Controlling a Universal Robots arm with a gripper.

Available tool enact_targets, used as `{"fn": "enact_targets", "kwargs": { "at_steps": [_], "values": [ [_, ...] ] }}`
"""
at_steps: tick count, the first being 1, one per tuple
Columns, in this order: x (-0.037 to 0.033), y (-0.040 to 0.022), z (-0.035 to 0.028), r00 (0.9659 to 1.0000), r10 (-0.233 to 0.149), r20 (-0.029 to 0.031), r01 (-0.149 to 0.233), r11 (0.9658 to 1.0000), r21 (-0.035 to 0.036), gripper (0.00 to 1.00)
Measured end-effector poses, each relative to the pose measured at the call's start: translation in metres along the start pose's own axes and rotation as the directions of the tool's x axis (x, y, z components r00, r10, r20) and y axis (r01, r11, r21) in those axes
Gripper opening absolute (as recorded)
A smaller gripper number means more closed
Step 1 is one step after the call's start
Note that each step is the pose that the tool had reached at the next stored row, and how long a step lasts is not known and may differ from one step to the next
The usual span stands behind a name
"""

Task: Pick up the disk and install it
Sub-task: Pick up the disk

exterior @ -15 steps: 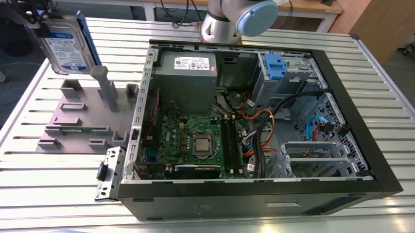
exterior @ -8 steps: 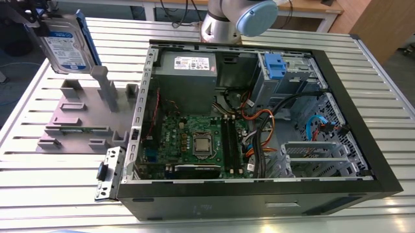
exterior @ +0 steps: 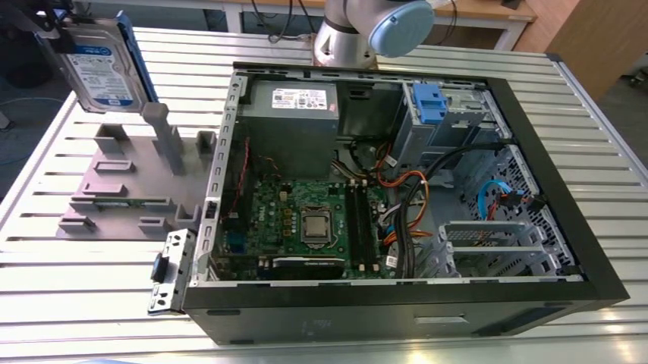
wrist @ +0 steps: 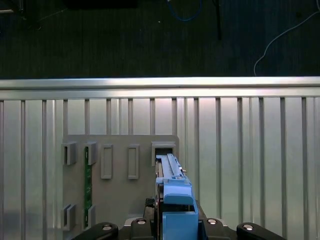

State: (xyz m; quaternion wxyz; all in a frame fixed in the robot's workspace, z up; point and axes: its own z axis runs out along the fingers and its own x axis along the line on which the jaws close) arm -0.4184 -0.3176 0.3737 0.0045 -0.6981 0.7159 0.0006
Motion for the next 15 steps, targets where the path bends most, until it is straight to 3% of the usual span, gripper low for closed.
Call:
{"fn": "enact_targets", "kwargs": {
  "at_steps": [15],
  "values": [
    [0.0000,0.0000,-0.0049,1.0000,0.000,0.0000,0.000,1.0000,0.0000,0.37]
  ]
}}
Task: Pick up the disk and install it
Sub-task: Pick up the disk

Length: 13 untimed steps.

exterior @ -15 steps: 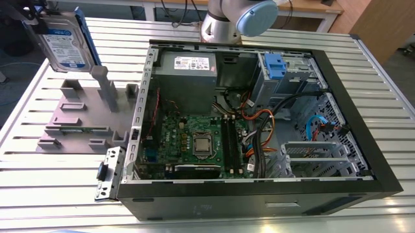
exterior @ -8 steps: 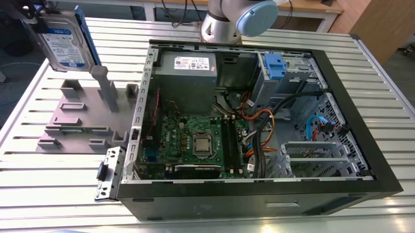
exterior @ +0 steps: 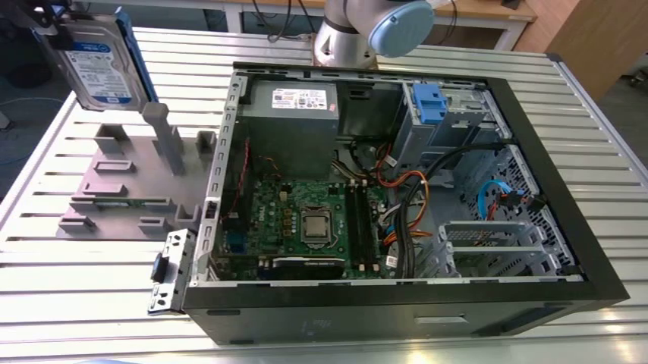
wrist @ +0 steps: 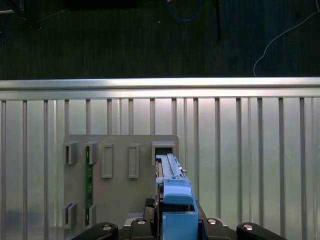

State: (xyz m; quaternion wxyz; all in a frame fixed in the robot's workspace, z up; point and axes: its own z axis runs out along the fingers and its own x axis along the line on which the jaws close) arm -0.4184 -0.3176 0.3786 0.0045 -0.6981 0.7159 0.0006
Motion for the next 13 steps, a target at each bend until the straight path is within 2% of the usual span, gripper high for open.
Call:
{"fn": "enact_targets", "kwargs": {
  "at_steps": [13],
  "values": [
    [0.0000,0.0000,-0.0027,1.0000,0.000,0.0001,0.000,1.0000,0.0001,0.37]
  ]
}}
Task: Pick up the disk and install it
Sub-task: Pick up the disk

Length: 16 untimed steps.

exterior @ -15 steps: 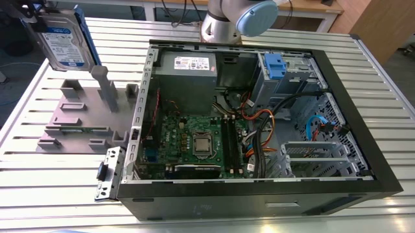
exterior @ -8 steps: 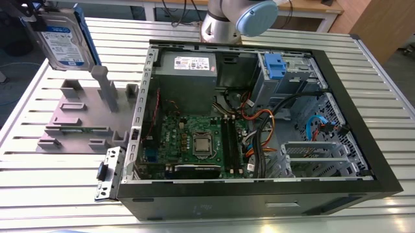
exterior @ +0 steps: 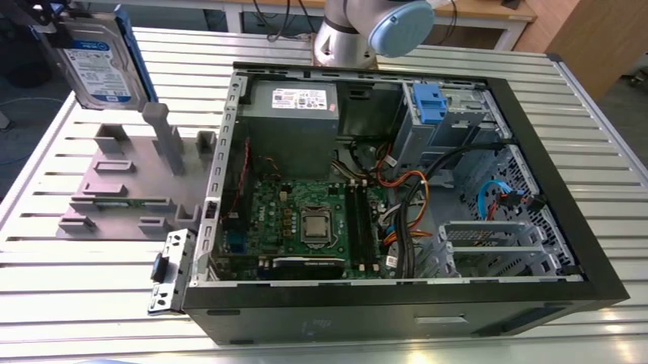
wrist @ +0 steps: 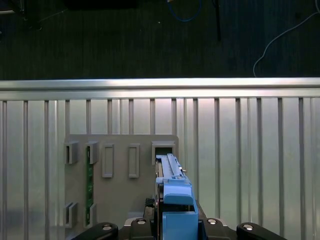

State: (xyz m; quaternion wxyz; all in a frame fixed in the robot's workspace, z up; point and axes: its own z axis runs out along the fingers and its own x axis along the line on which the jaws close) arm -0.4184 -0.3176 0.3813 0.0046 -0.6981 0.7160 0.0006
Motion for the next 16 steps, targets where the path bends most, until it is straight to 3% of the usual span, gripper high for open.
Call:
{"fn": "enact_targets", "kwargs": {
  "at_steps": [16],
  "values": [
    [0.0000,0.0000,-0.0036,1.0000,0.000,-0.0001,0.000,1.0000,-0.0001,0.37]
  ]
}}
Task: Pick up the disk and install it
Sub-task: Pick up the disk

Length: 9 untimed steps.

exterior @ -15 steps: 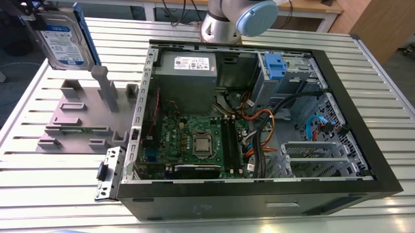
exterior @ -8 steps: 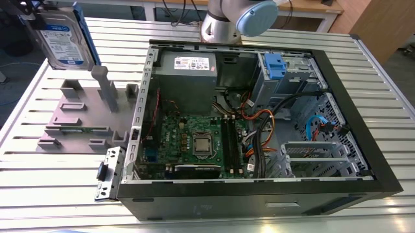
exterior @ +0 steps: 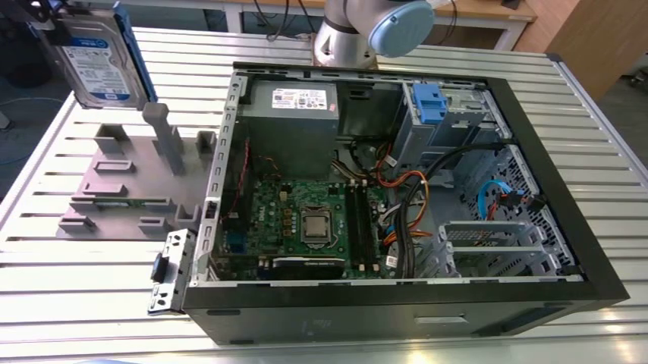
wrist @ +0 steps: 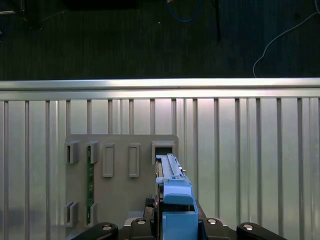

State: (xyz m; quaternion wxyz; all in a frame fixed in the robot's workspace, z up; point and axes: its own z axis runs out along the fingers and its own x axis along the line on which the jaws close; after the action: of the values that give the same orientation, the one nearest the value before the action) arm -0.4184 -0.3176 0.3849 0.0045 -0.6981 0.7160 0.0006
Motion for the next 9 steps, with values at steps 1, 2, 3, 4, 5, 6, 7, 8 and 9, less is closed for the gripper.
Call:
{"fn": "enact_targets", "kwargs": {
  "at_steps": [1,2,3,4,5,6,7,8,9],
  "values": [
    [0.0000,0.0000,-0.0002,1.0000,0.000,0.0000,0.000,1.0000,0.0000,0.37],
    [0.0000,0.0000,-0.0004,1.0000,0.000,0.0000,0.000,1.0000,0.0000,0.37],
    [0.0000,0.0000,-0.0006,1.0000,0.000,0.0000,0.000,1.0000,0.0000,0.37],
    [0.0000,0.0000,-0.0007,1.0000,0.000,0.0000,0.000,1.0000,0.0001,0.37],
    [0.0000,0.0000,-0.0010,1.0000,0.000,0.0000,0.000,1.0000,0.0000,0.37],
    [0.0000,0.0000,-0.0012,1.0000,0.000,0.0000,0.000,1.0000,0.0000,0.37],
    [0.0000,0.0000,-0.0014,1.0000,0.000,0.0000,0.000,1.0000,0.0000,0.37],
    [0.0000,0.0000,-0.0016,1.0000,0.000,0.0000,0.000,1.0000,0.0000,0.37],
    [0.0000,0.0000,-0.0018,1.0000,0.000,0.0000,0.000,1.0000,0.0001,0.37]
  ]
}}
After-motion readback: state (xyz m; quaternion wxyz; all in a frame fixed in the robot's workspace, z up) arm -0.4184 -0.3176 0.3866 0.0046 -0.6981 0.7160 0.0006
